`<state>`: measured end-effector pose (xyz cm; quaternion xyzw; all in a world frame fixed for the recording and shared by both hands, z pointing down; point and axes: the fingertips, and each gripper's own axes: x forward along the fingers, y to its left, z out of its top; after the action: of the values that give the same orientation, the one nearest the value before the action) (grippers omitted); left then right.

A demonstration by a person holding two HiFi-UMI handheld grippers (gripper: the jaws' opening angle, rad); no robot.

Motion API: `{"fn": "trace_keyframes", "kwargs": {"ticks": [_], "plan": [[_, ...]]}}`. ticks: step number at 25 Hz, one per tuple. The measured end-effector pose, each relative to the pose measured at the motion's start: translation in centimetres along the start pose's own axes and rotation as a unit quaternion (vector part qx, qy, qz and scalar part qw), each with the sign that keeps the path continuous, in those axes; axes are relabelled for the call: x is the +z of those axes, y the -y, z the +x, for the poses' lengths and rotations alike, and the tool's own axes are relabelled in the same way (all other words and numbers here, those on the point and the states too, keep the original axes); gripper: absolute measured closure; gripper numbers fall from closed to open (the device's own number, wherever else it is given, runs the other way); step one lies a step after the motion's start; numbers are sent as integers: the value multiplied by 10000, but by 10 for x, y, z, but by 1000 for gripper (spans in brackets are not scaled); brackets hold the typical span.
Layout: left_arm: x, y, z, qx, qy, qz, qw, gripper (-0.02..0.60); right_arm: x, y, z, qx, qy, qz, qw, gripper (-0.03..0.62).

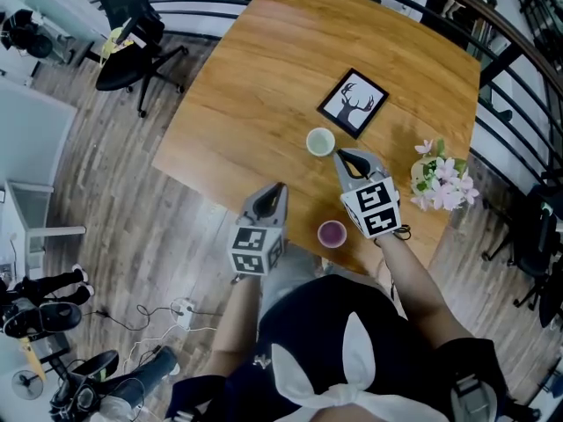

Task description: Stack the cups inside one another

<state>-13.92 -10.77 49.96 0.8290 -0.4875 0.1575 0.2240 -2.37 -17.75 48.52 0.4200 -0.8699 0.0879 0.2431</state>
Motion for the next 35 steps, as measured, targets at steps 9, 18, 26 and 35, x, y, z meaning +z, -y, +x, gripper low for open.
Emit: {"fn": "trace_keyframes", "kwargs": {"ticks": [9,18,26,35], "plan": [[-13,38,-33,106,228,26,9997,549,-25,-33,-61,268,169,-156,9994,594],[-36,78,-58,157,227,40,9996,549,-40,-49,-107,352,378,-237,9984,594],[-53,98,-70,293,225,3,9993,549,-45,-64,-134,616,782,-293,9946,489],[-67,115,-79,379,184,-38,9991,549,-50,-87,-149,1096,969,-463,9882,270]]}}
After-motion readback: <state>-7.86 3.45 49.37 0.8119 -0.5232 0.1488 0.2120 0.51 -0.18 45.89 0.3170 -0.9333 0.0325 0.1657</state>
